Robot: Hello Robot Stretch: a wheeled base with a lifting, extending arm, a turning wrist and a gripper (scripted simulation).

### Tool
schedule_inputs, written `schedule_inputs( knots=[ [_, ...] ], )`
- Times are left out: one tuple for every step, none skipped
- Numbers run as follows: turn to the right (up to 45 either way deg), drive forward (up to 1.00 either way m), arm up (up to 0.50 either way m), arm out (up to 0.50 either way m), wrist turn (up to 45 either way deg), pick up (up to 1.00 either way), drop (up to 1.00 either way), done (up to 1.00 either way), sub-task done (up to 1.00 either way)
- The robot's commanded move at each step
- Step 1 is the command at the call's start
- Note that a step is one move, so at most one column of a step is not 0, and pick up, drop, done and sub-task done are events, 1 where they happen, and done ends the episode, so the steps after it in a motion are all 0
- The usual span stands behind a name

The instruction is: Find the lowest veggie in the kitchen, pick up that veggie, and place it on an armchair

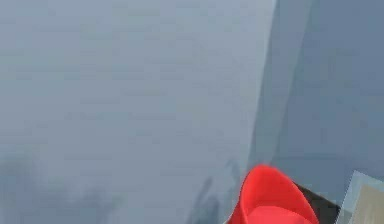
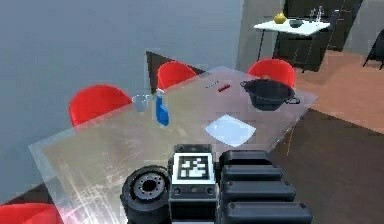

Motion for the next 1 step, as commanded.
schedule_inputs(
  knots=[
    [45.0,0.00,0.00,0.00,0.0,0.00,0.00,0.00,0.00]
  ],
)
